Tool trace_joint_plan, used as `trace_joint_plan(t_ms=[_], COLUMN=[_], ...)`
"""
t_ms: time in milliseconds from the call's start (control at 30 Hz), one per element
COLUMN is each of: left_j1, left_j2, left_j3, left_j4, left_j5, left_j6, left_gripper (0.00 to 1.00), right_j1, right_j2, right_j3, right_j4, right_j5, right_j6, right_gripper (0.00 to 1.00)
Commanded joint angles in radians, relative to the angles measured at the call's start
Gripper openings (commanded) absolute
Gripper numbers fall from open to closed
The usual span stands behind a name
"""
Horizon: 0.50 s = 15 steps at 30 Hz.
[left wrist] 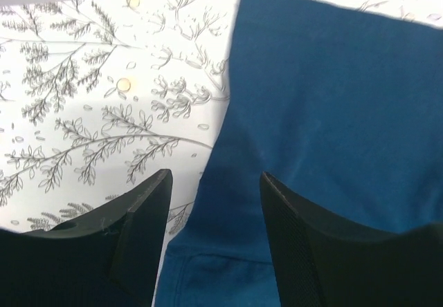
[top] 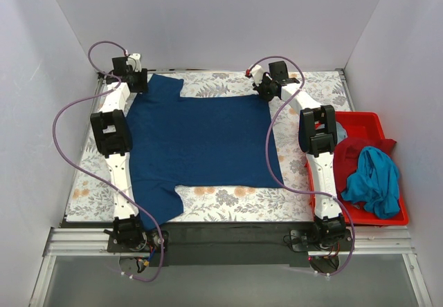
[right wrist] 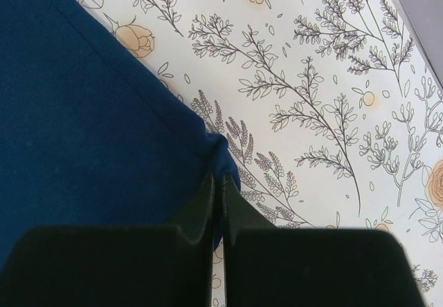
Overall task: Fold and stack the t-shirts
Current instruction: Flatten the tshirt out
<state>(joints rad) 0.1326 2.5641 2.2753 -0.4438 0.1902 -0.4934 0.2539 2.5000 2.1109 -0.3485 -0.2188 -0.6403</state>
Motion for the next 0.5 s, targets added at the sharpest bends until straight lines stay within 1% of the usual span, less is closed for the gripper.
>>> trace_joint_plan(t_ms=[0,267,467], left_j1=[0.005,-0.005,-0.024], left_j2=[-0.036,-0.005,0.082], left_j3=[-0.008,-0.03,0.064], left_j4=[-0.039,-0.076,-0.125], left_j5=[-0.017,0.02,-0.017], left_j6=[0.027,0.03,0.05], left_gripper=[0.52,0.45,0.44], right_j1=[0.007,0.01,0.012], right_j2=[-0.044,-0.03,-0.03], right_j3=[-0.014,0.003,0.008], right_j4=[-0.035,-0.033,-0.035], right_j5=[-0.004,0.006,0.01], right_j6=[-0.012,-0.027,-0.03], right_gripper=[0.01,0.01,0.01])
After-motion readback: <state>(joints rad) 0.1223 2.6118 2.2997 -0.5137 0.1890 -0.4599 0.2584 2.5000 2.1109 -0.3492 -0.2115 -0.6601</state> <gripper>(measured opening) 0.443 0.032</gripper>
